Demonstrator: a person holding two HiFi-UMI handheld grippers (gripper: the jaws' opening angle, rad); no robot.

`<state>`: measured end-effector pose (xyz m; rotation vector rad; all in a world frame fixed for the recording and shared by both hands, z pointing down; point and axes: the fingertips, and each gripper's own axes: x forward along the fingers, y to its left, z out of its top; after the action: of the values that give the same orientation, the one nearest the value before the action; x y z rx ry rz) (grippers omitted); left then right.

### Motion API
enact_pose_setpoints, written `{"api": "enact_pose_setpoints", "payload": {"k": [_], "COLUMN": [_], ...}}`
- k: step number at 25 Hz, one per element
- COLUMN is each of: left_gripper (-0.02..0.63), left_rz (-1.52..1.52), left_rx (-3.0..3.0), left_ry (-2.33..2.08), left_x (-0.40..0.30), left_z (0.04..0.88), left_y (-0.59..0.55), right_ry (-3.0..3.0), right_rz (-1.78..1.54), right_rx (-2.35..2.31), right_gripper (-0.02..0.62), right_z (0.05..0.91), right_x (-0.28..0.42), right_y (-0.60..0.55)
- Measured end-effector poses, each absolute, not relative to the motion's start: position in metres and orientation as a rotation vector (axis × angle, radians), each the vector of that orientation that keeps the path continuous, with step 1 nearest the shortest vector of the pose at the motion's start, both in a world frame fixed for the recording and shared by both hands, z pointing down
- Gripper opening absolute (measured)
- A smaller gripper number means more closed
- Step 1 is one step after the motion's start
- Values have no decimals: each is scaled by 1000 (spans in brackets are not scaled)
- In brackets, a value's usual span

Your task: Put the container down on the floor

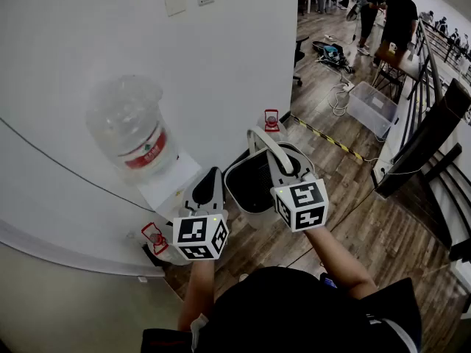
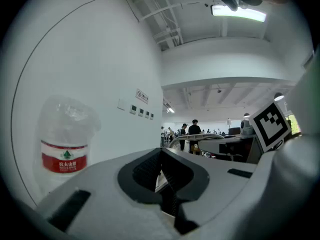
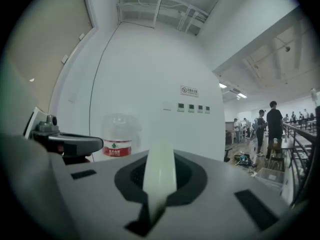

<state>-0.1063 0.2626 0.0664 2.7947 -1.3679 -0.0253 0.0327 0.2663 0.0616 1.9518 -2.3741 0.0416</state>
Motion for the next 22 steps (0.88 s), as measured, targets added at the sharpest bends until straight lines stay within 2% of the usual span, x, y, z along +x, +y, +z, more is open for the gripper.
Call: {"api": "enact_pose_setpoints", "payload": {"k": [22], "left_gripper": [14], "left_rz": [-4], "left_rx": [2757], "left_ry": [-1398], "left_x": [-67], "left_z": [73], "left_y": [275], "right_ry": [-2425], "right_rz": [84], "right_rx": [1886], "right_gripper": [29], "right_z": [72], "right_x": [66], "right_y": [273]}}
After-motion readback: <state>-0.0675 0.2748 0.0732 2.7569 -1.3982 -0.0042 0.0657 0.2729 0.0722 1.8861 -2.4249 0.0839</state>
